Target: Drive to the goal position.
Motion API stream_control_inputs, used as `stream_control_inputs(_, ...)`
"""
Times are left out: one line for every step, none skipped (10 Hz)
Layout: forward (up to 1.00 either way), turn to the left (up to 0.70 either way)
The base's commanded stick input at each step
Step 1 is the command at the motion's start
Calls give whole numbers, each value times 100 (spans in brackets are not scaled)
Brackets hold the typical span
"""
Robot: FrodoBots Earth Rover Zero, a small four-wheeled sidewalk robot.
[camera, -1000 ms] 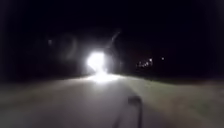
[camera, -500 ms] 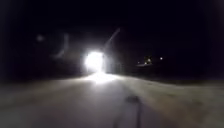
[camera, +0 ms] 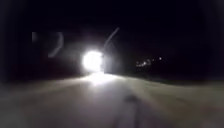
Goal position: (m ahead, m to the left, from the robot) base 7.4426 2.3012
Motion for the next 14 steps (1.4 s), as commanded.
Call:
stream_control_inputs(100,0)
stream_control_inputs(100,0)
stream_control_inputs(100,0)
stream_control_inputs(100,0)
stream_control_inputs(100,0)
stream_control_inputs(100,0)
stream_control_inputs(100,26)
stream_control_inputs(100,40)
stream_control_inputs(100,25)
stream_control_inputs(100,14)
stream_control_inputs(100,35)
stream_control_inputs(100,0)
stream_control_inputs(100,0)
stream_control_inputs(100,0)
